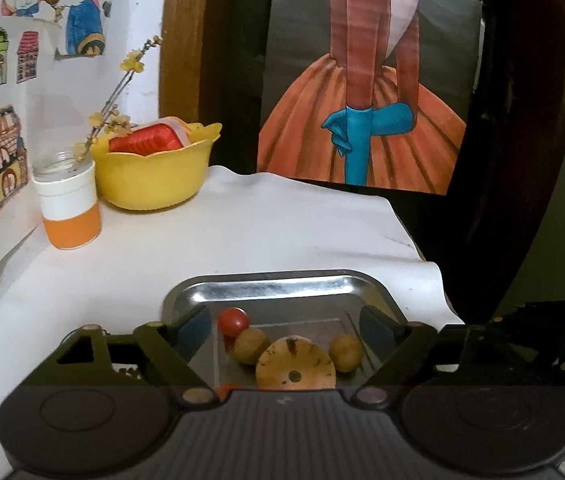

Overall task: Organize fruits
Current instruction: 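Open the left tool to drop the striped fruit while the right tool releases the tomato, then lift both open tools up and away from the metal tray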

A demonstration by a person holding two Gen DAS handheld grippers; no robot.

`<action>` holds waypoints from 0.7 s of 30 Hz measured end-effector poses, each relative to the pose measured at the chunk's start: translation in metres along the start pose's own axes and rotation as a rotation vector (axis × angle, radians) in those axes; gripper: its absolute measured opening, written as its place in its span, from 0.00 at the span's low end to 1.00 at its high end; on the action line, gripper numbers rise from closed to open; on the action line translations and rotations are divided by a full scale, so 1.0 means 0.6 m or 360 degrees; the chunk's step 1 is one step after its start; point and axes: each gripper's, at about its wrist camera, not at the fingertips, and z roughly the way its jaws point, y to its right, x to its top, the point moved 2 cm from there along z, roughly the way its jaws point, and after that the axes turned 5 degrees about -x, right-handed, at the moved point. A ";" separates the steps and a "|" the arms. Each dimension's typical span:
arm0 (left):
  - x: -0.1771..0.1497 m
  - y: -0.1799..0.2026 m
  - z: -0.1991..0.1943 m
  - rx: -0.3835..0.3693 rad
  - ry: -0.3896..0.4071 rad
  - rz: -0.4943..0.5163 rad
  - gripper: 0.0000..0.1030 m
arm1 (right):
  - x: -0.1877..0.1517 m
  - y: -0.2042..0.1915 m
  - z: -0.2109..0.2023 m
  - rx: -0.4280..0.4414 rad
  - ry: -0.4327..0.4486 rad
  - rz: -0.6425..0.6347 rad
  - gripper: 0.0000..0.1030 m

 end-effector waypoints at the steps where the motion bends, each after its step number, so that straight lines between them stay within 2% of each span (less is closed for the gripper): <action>1: 0.001 -0.002 -0.003 0.0005 0.0007 -0.0007 0.90 | 0.000 0.000 -0.002 -0.0002 0.0005 -0.0001 0.60; 6: 0.006 -0.011 -0.019 0.0034 0.0053 -0.0049 1.00 | 0.006 -0.003 -0.015 -0.0012 0.0039 0.0018 0.76; 11: 0.010 -0.021 -0.039 0.0044 0.0108 -0.0093 1.00 | 0.013 -0.002 -0.030 -0.0006 0.0092 0.0078 0.98; 21: 0.009 -0.036 -0.071 0.0091 0.0164 -0.0158 1.00 | 0.023 -0.017 -0.057 -0.0014 0.0159 0.0110 0.99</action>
